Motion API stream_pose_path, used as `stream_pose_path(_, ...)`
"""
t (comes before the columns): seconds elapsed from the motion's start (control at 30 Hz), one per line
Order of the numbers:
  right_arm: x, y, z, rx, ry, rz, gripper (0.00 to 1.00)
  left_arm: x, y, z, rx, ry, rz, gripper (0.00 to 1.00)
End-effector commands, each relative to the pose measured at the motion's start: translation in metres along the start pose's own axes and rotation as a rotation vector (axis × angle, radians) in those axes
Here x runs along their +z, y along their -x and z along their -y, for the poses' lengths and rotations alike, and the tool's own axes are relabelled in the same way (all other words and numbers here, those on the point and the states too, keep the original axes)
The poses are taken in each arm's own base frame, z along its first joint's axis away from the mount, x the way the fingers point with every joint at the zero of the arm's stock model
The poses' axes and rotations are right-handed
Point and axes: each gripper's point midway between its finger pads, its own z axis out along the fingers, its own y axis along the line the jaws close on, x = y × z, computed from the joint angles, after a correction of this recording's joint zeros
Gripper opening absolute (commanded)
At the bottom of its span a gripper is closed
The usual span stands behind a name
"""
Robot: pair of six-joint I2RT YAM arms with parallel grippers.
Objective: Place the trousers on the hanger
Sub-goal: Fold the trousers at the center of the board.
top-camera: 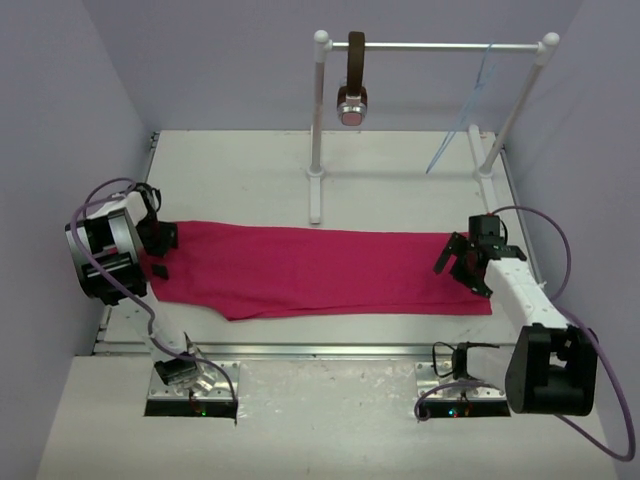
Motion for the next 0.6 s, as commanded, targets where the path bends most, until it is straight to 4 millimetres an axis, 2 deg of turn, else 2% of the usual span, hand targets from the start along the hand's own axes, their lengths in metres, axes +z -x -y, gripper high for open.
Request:
stream_pose_path(0.0, 0.011, -0.01, 0.003, -0.014, -0.02, -0.06, 0.98, -0.001, -0.001, -0.024, 0.056, 0.028, 0.077, 1.0)
stream_pose_path(0.13, 0.029, -0.023, 0.009, -0.019, -0.05, -0.098, 0.9, -0.011, -0.01, -0.015, 0.136, -0.024, 0.051, 1.0)
stream_pose_path(0.3, 0.022, 0.0, 0.009, -0.033, -0.063, -0.006, 0.88, -0.048, -0.032, 0.013, 0.292, -0.146, 0.139, 1.0)
stream_pose_path(0.37, 0.022, 0.002, 0.006, -0.038, -0.052, -0.015, 0.87, -0.051, -0.038, 0.01, 0.29, -0.158, 0.149, 1.0)
stream_pose_path(0.43, 0.022, 0.001, 0.003, -0.026, -0.048, -0.018, 0.86, -0.046, -0.043, 0.004, 0.283, -0.161, 0.131, 1.0)
stream_pose_path(0.53, 0.012, 0.011, -0.008, -0.056, -0.058, 0.099, 0.84, -0.042, -0.042, 0.0, 0.298, -0.145, 0.132, 1.0)
stream_pose_path(0.57, 0.008, 0.012, -0.027, -0.101, -0.008, 0.129, 0.84, -0.042, -0.041, 0.0, 0.303, -0.134, 0.139, 1.0)
